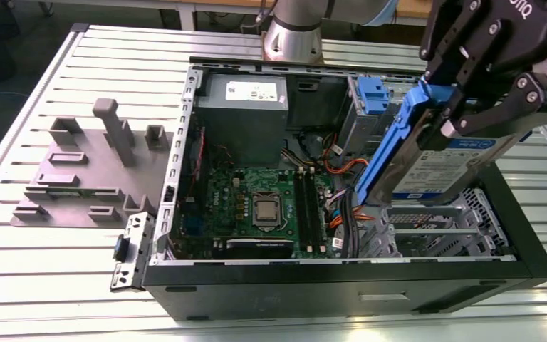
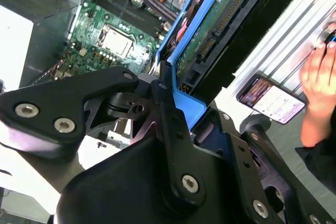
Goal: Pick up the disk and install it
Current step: 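Insert the disk into the insertion slot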
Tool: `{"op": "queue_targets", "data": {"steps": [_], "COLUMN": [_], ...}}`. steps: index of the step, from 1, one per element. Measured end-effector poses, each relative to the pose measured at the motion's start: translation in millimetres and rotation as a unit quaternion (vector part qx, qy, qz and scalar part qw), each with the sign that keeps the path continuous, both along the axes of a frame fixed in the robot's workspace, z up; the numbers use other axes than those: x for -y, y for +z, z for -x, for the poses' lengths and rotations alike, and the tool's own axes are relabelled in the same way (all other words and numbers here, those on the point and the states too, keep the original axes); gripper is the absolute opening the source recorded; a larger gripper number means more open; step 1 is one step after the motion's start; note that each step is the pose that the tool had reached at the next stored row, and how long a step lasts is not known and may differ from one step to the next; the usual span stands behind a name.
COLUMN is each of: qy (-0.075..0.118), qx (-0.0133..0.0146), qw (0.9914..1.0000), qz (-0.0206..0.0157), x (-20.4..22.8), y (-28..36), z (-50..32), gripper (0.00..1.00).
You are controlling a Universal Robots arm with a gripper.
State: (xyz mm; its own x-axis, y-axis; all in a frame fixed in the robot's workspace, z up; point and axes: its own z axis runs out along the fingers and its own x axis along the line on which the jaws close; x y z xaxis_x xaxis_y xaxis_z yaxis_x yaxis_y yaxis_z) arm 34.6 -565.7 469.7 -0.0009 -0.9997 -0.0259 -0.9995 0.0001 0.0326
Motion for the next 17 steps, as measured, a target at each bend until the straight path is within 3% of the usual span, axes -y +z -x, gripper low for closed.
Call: {"op": "queue_targets", "data": {"steps": [7,17], "qy": [0.0,0.0], "qx": [0.0,0.0], "qw": [1.0,1.0], "qz": [-0.0001,0.0], "x": [1.9,3.2], "y": [-7.7,-19.8], "z": [-17.7,-36.6], "gripper": [0.36,0.36]}}
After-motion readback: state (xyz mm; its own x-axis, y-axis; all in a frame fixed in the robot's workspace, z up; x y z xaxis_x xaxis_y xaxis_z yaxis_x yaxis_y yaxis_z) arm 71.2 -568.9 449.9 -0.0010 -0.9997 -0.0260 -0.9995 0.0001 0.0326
